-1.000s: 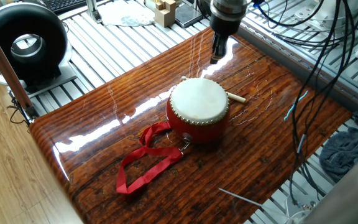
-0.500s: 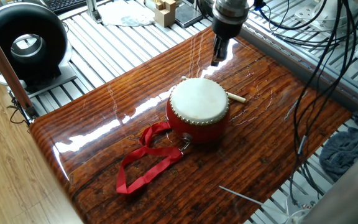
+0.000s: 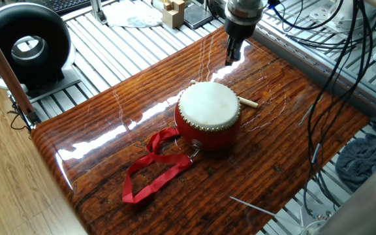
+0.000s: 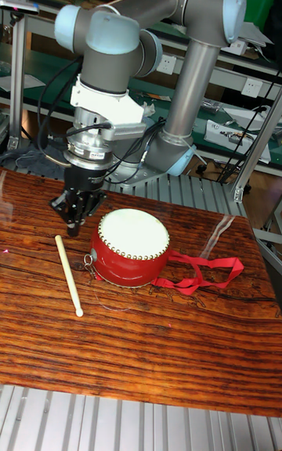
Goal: Play the drum
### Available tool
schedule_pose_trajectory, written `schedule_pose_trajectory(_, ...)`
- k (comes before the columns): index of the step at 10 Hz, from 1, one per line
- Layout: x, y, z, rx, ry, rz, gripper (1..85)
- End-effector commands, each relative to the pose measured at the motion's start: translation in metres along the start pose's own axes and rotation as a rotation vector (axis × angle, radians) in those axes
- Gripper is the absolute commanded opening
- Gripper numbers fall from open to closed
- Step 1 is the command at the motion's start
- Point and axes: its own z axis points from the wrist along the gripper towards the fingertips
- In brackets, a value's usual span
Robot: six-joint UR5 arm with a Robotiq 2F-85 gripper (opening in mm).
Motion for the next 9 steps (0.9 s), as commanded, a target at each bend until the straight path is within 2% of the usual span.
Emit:
schedule_pose_trajectory(1,0.013,-0.018,-0.002,0.068,0.044,0.113,1.0)
schedule_pose_trajectory(3,0.012,-0.018,0.0,0.065,0.041,0.09,1.3)
schedule_pose_trajectory(5,0.011,-0.032,0.018,0.058,0.053,0.026,3.3)
schedule_pose_trajectory(7,0.011,-0.029,0.03,0.009,0.065,-0.034,12.3)
schedule_pose_trajectory(9,0.008,-0.012,0.039,-0.084,0.065,0.02,13.7)
